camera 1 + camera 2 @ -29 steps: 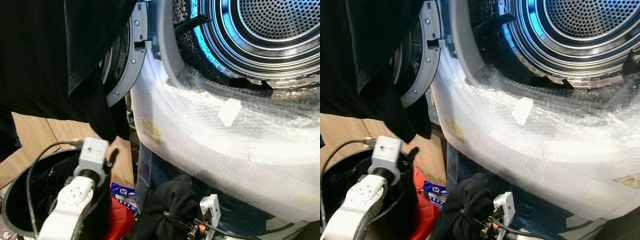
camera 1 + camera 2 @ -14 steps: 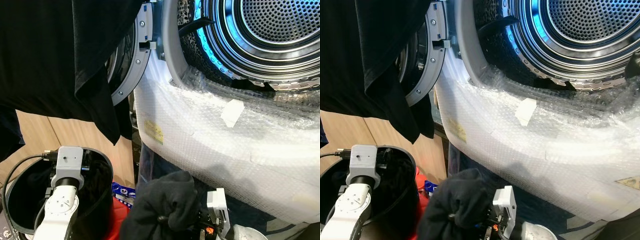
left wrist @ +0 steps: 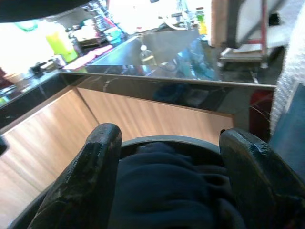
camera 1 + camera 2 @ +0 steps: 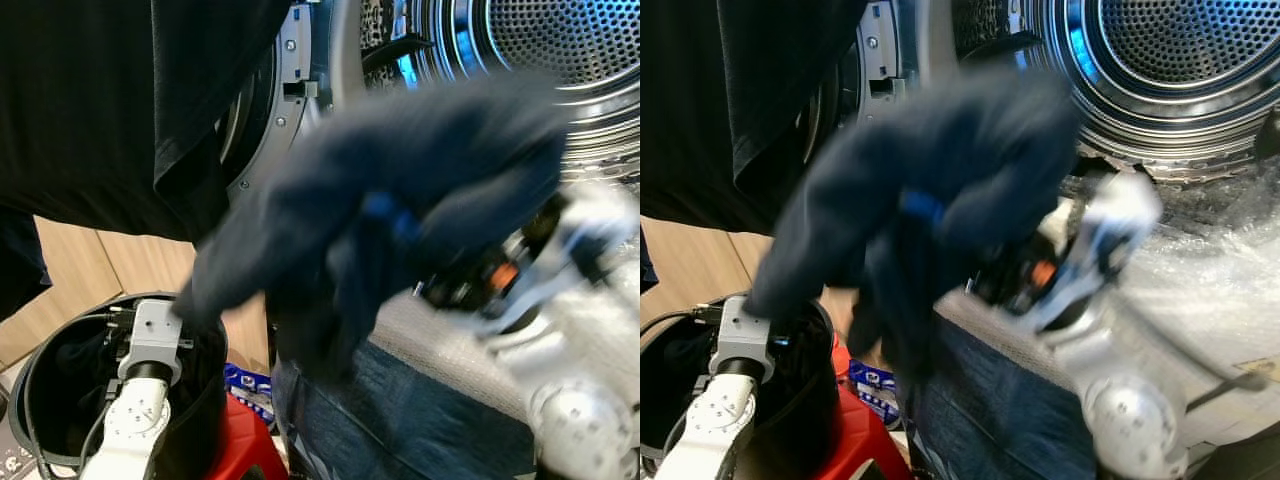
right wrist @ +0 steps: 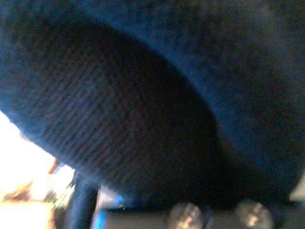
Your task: Clothes washing
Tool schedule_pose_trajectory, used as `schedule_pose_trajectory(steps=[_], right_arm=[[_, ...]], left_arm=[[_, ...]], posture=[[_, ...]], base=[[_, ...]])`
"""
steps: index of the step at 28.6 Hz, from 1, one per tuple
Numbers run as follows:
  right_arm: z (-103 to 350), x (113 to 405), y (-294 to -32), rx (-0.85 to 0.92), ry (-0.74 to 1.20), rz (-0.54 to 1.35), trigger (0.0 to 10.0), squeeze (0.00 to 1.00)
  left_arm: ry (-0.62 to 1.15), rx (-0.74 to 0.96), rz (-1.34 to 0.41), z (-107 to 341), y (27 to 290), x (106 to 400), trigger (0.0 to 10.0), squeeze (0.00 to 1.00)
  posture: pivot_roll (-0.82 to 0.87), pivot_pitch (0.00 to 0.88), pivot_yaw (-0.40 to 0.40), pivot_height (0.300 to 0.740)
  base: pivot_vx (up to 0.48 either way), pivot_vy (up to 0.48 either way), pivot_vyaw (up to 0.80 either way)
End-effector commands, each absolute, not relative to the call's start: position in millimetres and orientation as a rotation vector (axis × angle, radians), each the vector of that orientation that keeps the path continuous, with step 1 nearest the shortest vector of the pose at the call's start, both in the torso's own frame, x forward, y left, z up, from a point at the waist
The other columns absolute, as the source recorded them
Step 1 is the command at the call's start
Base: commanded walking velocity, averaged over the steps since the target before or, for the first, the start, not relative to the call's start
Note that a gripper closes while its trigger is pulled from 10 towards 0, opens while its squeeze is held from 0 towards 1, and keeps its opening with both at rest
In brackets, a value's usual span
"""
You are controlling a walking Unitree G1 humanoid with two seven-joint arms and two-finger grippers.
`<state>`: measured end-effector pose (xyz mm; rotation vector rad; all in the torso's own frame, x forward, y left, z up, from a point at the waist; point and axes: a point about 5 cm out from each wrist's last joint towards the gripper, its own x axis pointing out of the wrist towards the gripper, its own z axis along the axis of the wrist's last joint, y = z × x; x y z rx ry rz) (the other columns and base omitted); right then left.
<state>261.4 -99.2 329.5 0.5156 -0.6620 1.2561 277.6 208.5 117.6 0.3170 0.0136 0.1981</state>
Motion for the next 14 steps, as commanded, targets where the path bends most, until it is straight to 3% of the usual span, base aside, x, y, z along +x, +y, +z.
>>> schedule_pose_trajectory(steps=[1,9,13,14], right_arm=[[346,269,-107,0.521,-0.745,1.167,0.0,0.00],[392,306,-121,0.509,-0.847,0.990,0.0,0.00],[420,377,-144,0.433,-0.723,0.535,0.0,0.00],[422,379,-146,0.437,-0.715,0.515,0.0,0.00]], left_arm=[[0.006,0.335,0.190,117,206,279,10.0,0.00],[0.005,0.339,0.197,117,207,278,10.0,0.00],[0.000,0.326,0.182,117,204,280,10.0,0.00],[0.000,0.326,0.183,117,204,280,10.0,0.00]], posture=[[0.00,0.000,-0.013,0.740],[0.01,0.000,-0.019,0.740],[0.01,0.000,-0.022,0.740],[0.01,0.000,-0.022,0.740]], base=[[0.000,0.000,0.00],[0.000,0.000,0.00],[0.000,0.000,0.00],[0.000,0.000,0.00]])
